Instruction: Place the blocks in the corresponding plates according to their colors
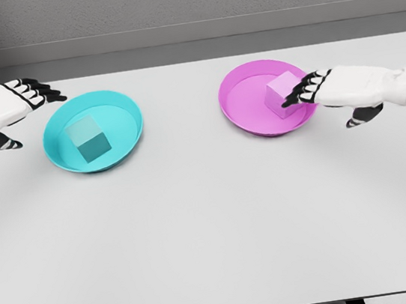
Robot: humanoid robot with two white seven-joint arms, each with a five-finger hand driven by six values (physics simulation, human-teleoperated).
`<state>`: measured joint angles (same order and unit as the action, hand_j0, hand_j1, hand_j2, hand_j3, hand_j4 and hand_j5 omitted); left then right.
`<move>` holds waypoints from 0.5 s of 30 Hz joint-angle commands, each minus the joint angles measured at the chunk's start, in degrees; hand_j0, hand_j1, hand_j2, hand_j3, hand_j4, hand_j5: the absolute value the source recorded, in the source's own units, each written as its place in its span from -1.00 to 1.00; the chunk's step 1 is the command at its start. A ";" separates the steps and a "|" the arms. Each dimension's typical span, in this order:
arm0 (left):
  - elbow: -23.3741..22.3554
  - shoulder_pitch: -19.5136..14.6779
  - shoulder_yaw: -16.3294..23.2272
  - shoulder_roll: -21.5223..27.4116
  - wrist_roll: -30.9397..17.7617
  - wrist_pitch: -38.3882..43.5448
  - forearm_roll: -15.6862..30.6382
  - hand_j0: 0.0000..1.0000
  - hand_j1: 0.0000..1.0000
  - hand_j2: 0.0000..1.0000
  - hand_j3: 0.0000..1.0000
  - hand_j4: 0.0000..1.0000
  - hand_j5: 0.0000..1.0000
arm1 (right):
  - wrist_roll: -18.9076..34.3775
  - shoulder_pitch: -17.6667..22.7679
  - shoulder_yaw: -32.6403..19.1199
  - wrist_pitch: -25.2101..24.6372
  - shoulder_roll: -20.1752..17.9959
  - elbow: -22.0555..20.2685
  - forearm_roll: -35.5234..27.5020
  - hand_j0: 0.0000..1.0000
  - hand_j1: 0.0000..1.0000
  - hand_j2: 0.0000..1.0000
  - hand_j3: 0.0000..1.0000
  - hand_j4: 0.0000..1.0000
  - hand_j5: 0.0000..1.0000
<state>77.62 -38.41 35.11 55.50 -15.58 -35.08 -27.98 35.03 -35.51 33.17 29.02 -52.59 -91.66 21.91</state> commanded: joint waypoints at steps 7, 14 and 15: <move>0.52 0.00 -0.04 0.14 0.03 0.08 0.30 1.00 1.00 1.00 1.00 1.00 1.00 | -0.03 5.80 -6.01 5.98 -3.31 0.95 -0.20 1.00 1.00 1.00 1.00 1.00 1.00; 0.52 0.00 -0.04 0.23 0.03 0.08 0.30 1.00 1.00 1.00 1.00 1.00 1.00 | -0.03 6.07 -6.45 5.98 -3.40 2.63 -0.20 1.00 1.00 1.00 1.00 1.00 1.00; 0.52 0.00 -0.04 0.23 0.03 0.08 0.30 1.00 1.00 1.00 1.00 1.00 1.00 | -0.03 6.07 -6.45 5.98 -3.40 2.63 -0.20 1.00 1.00 1.00 1.00 1.00 1.00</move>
<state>78.13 -38.41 35.12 55.64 -15.59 -35.08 -28.01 35.02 -29.44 26.88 35.11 -55.87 -89.24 21.99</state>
